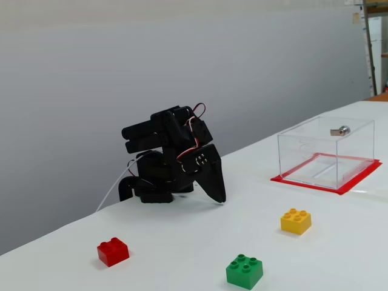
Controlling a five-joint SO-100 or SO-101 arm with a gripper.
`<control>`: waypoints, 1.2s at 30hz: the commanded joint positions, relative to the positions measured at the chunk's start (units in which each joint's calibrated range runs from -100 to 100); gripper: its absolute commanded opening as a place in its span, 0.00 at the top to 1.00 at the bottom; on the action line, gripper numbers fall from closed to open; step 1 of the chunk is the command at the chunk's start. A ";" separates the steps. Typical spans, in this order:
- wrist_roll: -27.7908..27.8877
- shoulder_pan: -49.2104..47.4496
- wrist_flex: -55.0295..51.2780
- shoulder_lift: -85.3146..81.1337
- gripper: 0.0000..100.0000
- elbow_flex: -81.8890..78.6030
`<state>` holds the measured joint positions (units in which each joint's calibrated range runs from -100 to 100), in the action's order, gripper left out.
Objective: Pick the red lego brick and place it into the transparent box
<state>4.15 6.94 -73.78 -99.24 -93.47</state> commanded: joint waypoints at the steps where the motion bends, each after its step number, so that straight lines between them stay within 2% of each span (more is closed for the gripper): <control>1: 0.28 0.19 -0.20 -0.51 0.98 1.33; 36: 0.28 -0.40 -0.02 -0.51 0.98 1.24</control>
<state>4.15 6.84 -73.78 -99.24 -93.47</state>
